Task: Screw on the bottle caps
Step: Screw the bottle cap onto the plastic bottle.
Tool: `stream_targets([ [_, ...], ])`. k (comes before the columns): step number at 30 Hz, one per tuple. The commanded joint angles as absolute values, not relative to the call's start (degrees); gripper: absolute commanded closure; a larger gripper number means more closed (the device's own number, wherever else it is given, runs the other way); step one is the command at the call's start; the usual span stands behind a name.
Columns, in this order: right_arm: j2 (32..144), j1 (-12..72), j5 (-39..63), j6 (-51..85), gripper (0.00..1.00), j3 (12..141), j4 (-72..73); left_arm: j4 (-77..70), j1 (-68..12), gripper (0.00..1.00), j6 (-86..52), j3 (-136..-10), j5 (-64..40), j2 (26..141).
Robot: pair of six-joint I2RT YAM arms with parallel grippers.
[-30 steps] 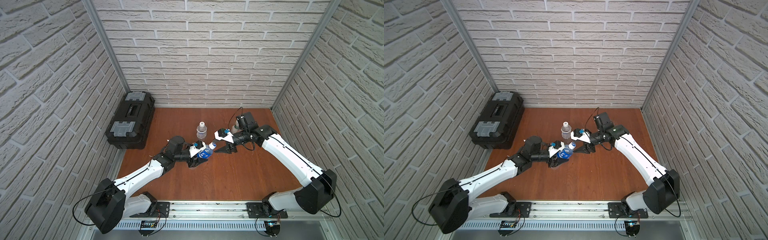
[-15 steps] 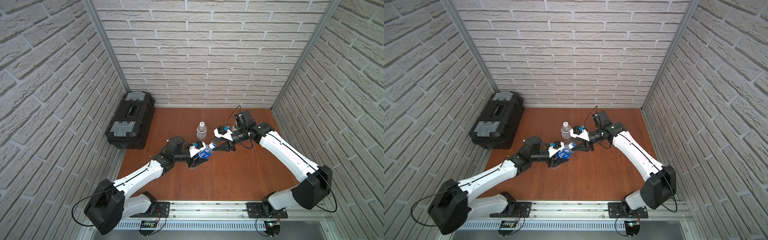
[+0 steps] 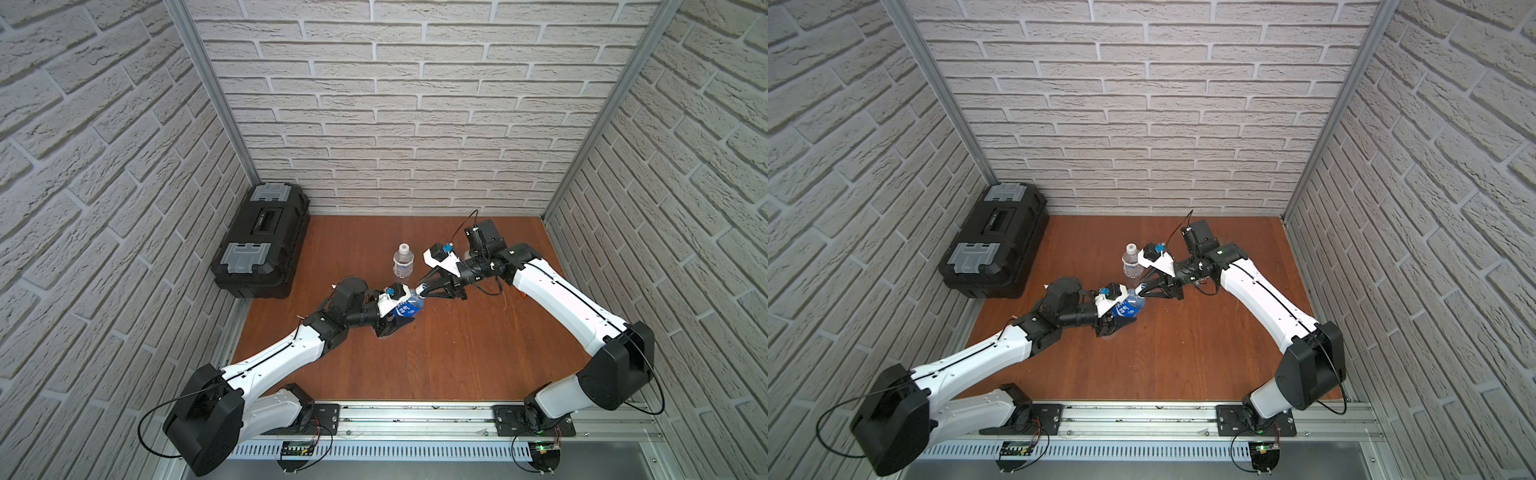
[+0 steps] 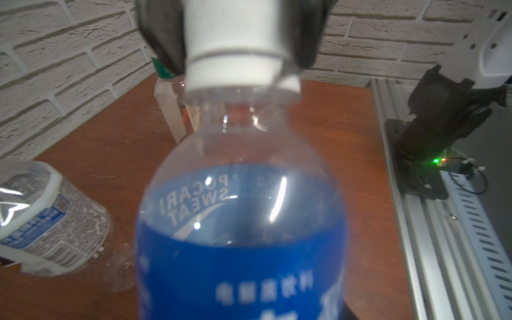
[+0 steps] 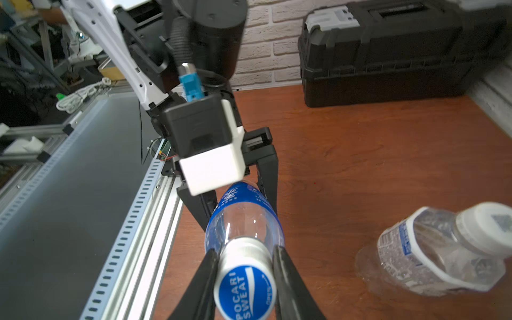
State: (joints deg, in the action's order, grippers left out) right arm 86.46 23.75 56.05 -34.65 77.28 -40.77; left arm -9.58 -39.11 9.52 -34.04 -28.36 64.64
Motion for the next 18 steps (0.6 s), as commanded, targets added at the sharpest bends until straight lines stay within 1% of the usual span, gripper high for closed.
stream_targets([
  [1,83.17,25.35,48.07,-9.52,0.88,71.17,-29.71,-20.52,-43.09,0.43,12.02,-33.10,-15.92,61.50],
  [3,80.29,26.17,37.66,6.60,0.88,68.45,-25.28,-24.09,-45.84,0.43,13.80,-31.34,-7.12,60.80],
  [5,78.76,26.19,28.18,18.73,0.89,68.02,-26.50,-26.20,-47.25,0.42,14.98,-30.52,-2.71,60.55],
  [8,75.11,27.13,20.35,37.79,0.91,63.57,-23.89,-27.95,-50.36,0.42,18.51,-30.32,3.29,60.94],
  [11,70.72,29.13,16.29,54.15,0.93,57.85,-17.58,-31.44,-54.61,0.43,22.87,-29.59,9.90,62.10],
  [15,69.64,30.52,13.27,64.84,0.92,59.09,-21.18,-36.29,-60.42,0.43,30.22,-29.53,19.08,65.31],
  [18,67.83,32.00,9.70,74.18,0.92,57.67,-21.11,-37.34,-63.32,0.41,35.19,-30.74,23.28,68.72],
])
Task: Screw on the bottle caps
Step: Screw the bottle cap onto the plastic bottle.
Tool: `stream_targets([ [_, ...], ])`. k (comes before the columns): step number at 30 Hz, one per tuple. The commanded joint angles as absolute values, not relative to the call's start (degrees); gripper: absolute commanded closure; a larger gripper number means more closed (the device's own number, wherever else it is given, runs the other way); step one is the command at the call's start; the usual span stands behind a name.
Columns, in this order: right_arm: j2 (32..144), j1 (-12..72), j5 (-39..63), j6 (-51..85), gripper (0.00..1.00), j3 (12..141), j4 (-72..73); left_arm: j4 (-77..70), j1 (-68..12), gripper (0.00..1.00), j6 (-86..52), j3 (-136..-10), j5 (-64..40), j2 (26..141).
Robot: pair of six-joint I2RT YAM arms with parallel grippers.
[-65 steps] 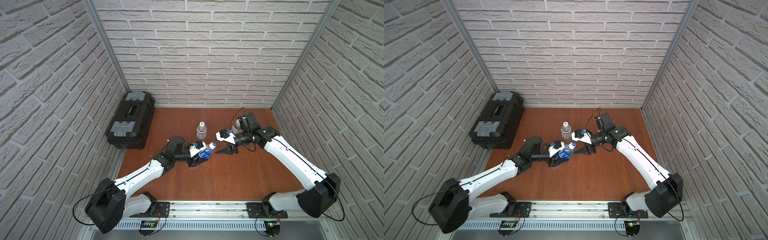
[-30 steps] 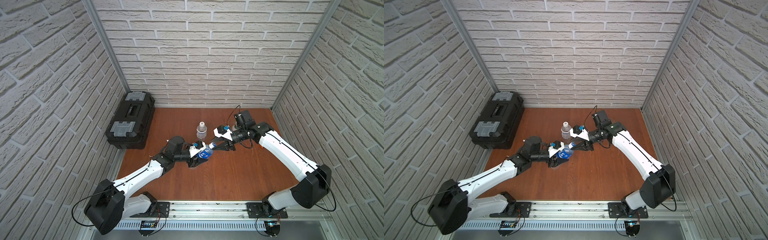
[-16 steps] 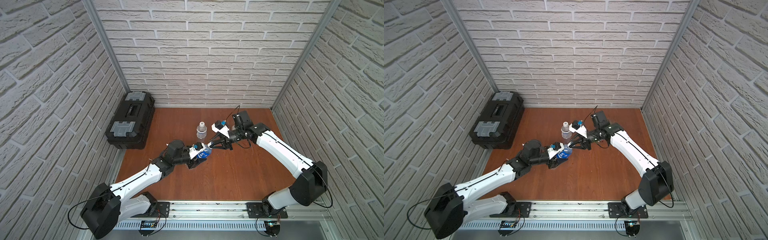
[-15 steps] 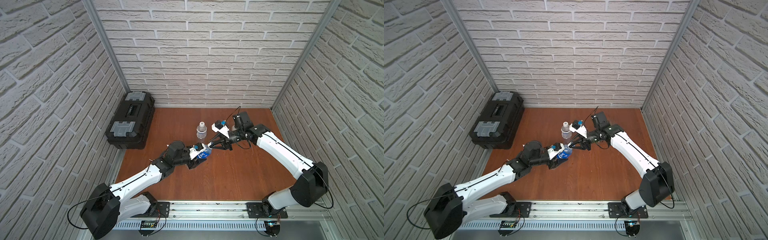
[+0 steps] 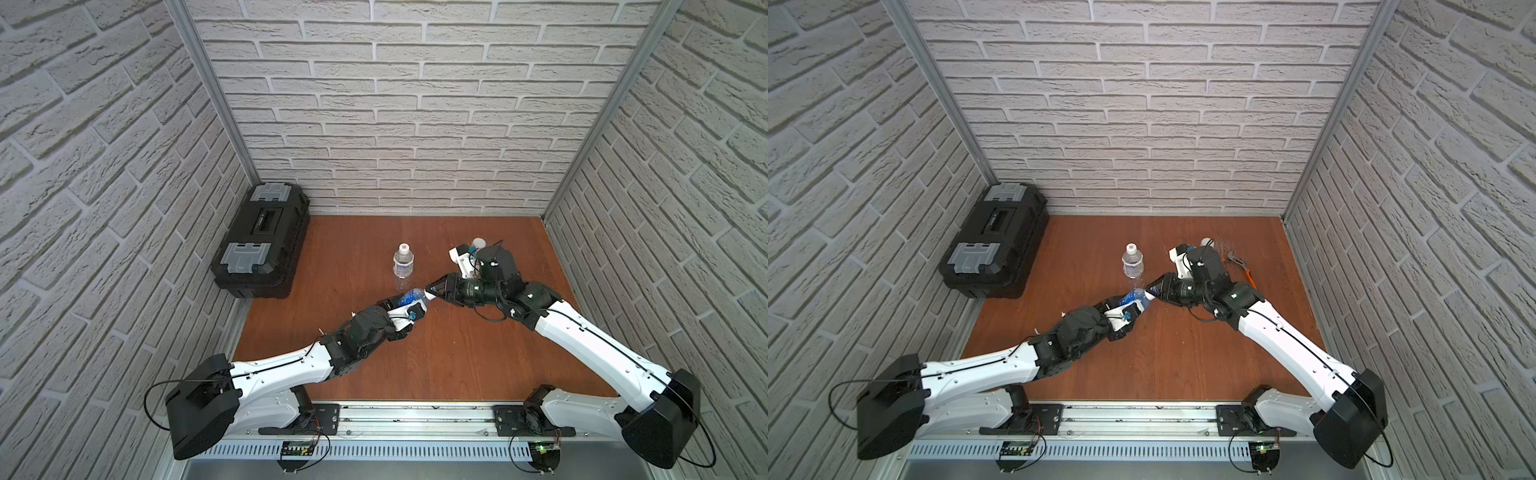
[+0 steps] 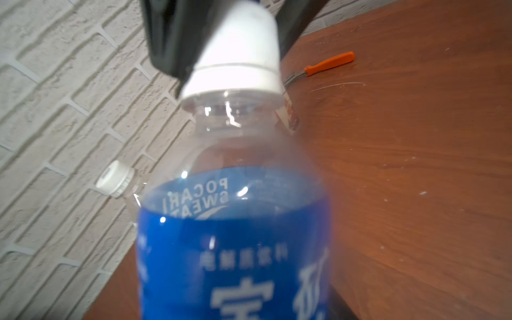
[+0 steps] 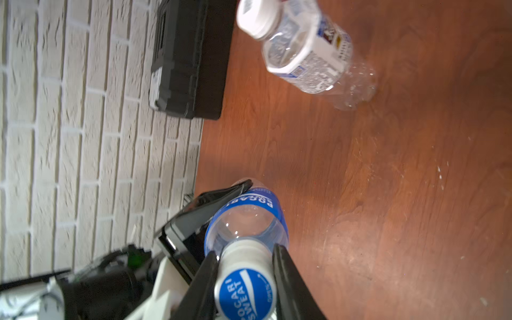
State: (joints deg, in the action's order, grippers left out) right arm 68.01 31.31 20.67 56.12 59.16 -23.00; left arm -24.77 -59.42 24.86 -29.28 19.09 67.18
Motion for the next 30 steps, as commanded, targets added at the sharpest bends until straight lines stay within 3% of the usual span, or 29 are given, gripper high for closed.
stream_targets([
  [1,67.36,32.45,8.26,76.09,0.92,57.80,-21.86,-37.17,-64.07,0.42,36.66,-31.31,24.37,69.92],
  [6,66.85,33.46,6.60,77.56,0.89,60.15,-21.81,-39.13,-65.84,0.44,40.79,-31.68,28.16,75.88],
  [12,64.34,33.24,0.93,58.64,0.53,63.77,-21.65,-31.98,-63.01,0.43,35.89,-30.77,25.87,74.42],
  [15,63.79,30.81,1.23,48.32,0.47,64.41,-20.21,-23.68,-58.54,0.43,30.24,-30.76,17.61,70.76],
  [21,61.64,27.96,11.72,8.37,0.29,64.74,-19.89,-13.62,-46.95,0.43,19.44,-30.94,-8.52,64.73],
  [26,62.20,27.86,26.79,-17.18,0.28,62.41,-24.93,-12.71,-39.82,0.43,13.96,-32.11,-25.49,65.45],
  [30,64.71,27.53,37.80,-41.28,0.28,65.56,-38.49,-10.22,-38.20,0.43,13.83,-34.75,-33.13,66.71],
])
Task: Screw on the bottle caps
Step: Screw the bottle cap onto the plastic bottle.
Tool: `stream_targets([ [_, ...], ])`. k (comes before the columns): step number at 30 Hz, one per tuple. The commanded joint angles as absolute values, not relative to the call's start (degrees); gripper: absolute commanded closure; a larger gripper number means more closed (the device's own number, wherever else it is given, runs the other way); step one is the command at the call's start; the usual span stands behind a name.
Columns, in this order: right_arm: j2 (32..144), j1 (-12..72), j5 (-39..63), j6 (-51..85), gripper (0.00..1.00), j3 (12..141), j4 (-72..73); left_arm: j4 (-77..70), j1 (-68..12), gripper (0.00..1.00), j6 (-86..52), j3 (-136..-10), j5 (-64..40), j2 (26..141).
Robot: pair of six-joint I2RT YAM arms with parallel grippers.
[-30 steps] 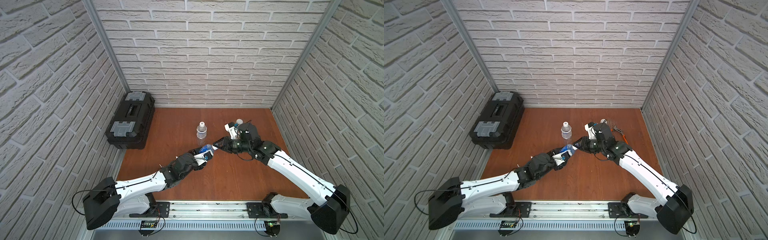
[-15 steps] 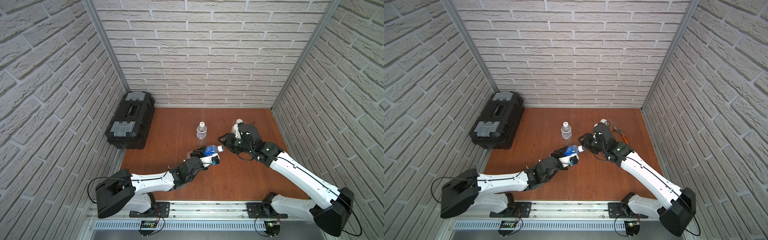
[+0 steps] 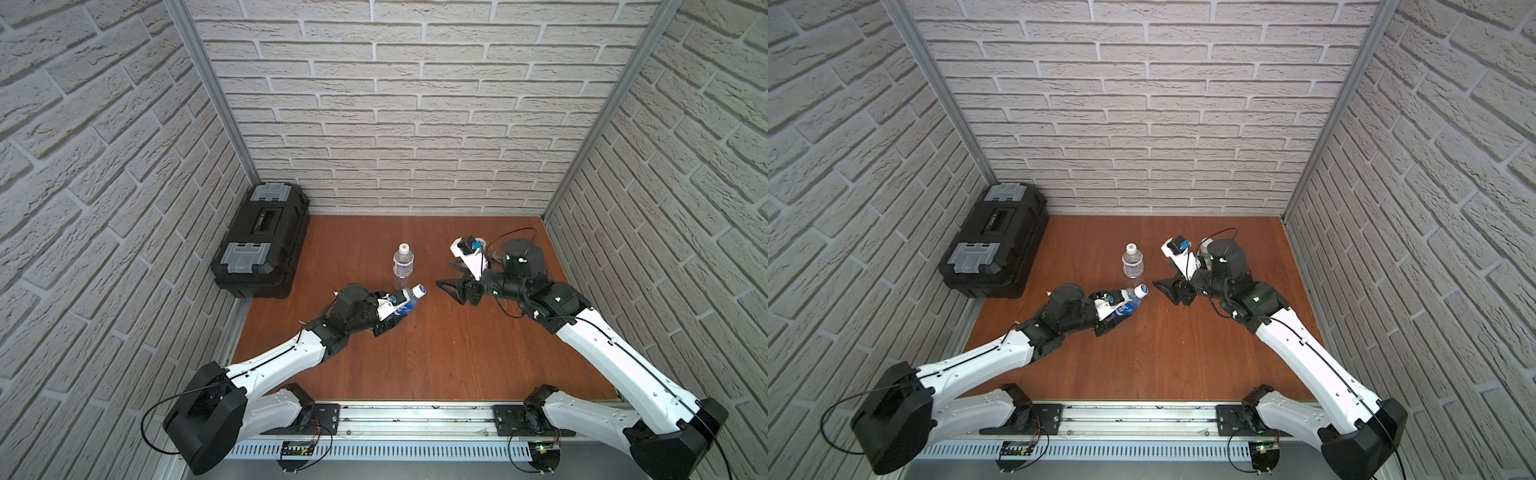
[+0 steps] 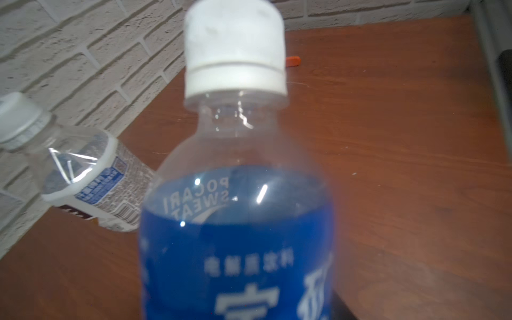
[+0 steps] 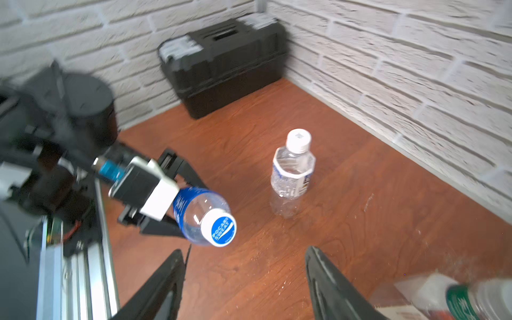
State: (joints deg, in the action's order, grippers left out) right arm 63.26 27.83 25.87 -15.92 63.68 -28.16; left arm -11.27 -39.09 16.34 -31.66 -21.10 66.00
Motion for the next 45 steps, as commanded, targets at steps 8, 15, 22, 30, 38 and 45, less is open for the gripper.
stream_targets([
  [8,74.29,26.37,41.01,-59.10,0.32,76.67,-54.19,-6.25,-37.44,0.44,13.82,-39.87,-44.07,71.04],
  [15,78.38,26.00,42.49,-60.59,0.34,79.60,-55.61,-4.94,-37.48,0.44,14.30,-40.50,-44.98,70.70],
  [22,81.08,25.49,45.17,-60.91,0.49,81.40,-56.96,-5.01,-37.49,0.44,14.17,-40.16,-44.61,70.44],
  [30,84.50,24.87,48.69,-59.67,0.74,83.86,-59.63,-4.33,-37.97,0.43,14.28,-40.73,-43.73,68.82],
  [38,88.15,24.87,48.07,-48.29,0.82,84.45,-59.63,-8.44,-41.23,0.43,14.56,-38.44,-35.58,63.22],
  [45,86.21,24.96,52.78,-25.37,0.97,76.83,-49.27,-13.91,-47.44,0.44,17.18,-35.27,-17.45,60.34],
])
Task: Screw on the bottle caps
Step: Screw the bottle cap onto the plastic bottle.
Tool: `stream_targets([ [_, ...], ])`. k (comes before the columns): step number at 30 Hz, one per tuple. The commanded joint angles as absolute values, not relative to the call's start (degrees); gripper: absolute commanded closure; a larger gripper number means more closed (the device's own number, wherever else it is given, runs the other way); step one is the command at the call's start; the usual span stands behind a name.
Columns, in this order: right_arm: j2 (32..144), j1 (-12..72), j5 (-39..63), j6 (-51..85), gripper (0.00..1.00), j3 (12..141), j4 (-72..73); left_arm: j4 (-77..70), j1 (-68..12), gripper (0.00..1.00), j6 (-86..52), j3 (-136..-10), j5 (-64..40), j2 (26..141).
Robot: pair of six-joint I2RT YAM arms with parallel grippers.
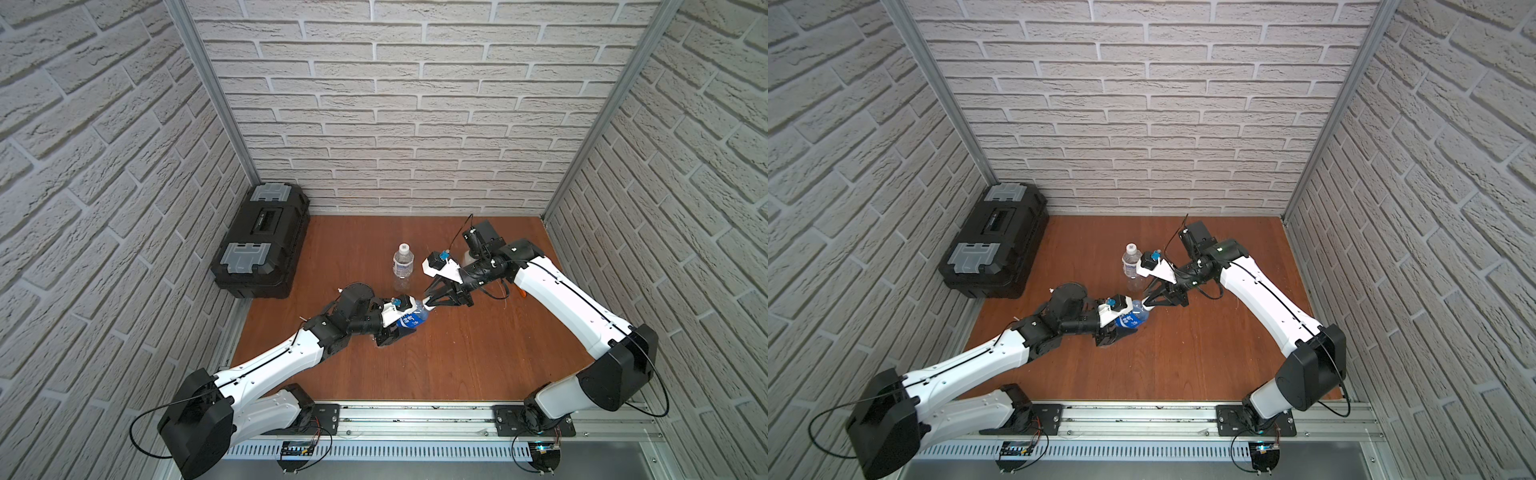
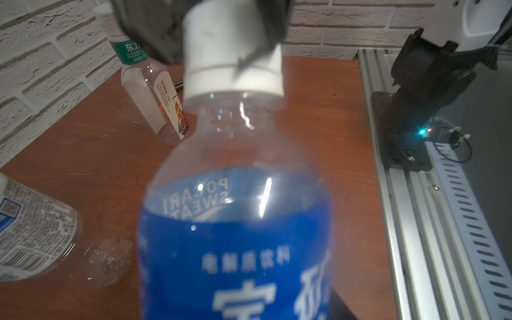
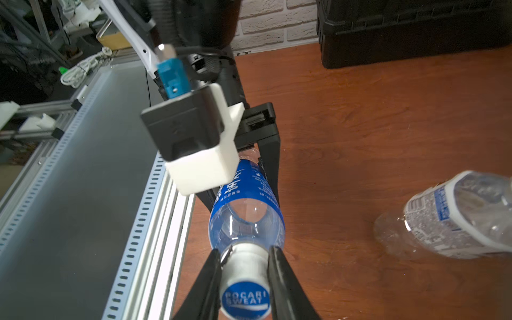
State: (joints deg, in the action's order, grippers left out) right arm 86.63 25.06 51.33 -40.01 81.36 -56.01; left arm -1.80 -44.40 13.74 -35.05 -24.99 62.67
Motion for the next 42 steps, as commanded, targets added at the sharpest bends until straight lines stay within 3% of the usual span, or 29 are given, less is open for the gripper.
stream_targets([
  [1,85.25,24.96,53.24,-21.23,0.97,74.94,-46.25,-14.63,-48.68,0.44,18.10,-34.99,-14.21,60.25],
  [3,82.37,25.17,50.87,-12.71,0.94,71.43,-39.75,-16.08,-50.39,0.43,19.57,-34.42,-8.92,60.81],
  [8,74.85,25.22,40.11,-1.26,0.58,70.32,-31.93,-18.80,-50.80,0.43,18.77,-32.73,-5.02,63.35],
  [11,70.71,25.42,35.85,6.00,0.45,67.61,-25.11,-20.81,-50.93,0.43,16.91,-31.79,-3.77,64.88],
  [16,64.95,30.44,26.75,15.72,0.34,57.47,-10.39,-24.52,-51.33,0.42,13.11,-31.14,-2.81,65.55],
  [22,62.46,34.41,17.35,21.17,0.32,50.00,1.51,-25.23,-51.51,0.42,9.77,-32.48,-4.25,64.95],
  [26,62.87,35.98,15.35,22.25,0.38,47.79,5.55,-26.31,-51.54,0.42,7.94,-32.48,-4.33,65.06],
  [28,63.02,36.38,14.97,23.27,0.49,46.63,8.07,-26.46,-51.59,0.41,7.47,-32.51,-4.62,65.45],
  [31,62.98,36.47,14.31,23.60,0.75,45.75,9.78,-25.89,-51.56,0.41,6.57,-32.86,-4.64,66.07],
  [34,62.58,36.56,13.97,23.05,0.87,45.41,10.16,-26.14,-51.57,0.38,5.58,-32.63,-3.79,66.08],
  [36,62.11,36.56,14.25,21.67,0.96,46.13,8.92,-26.20,-51.52,0.31,5.20,-32.14,-2.43,65.83],
  [41,60.91,36.56,9.53,12.70,0.97,53.82,-8.98,-23.99,-50.38,0.02,3.75,-30.60,-0.35,63.62],
  [42,60.91,36.56,7.95,10.50,0.97,55.60,-13.01,-22.93,-49.54,0.02,3.13,-30.50,-0.33,63.04],
])
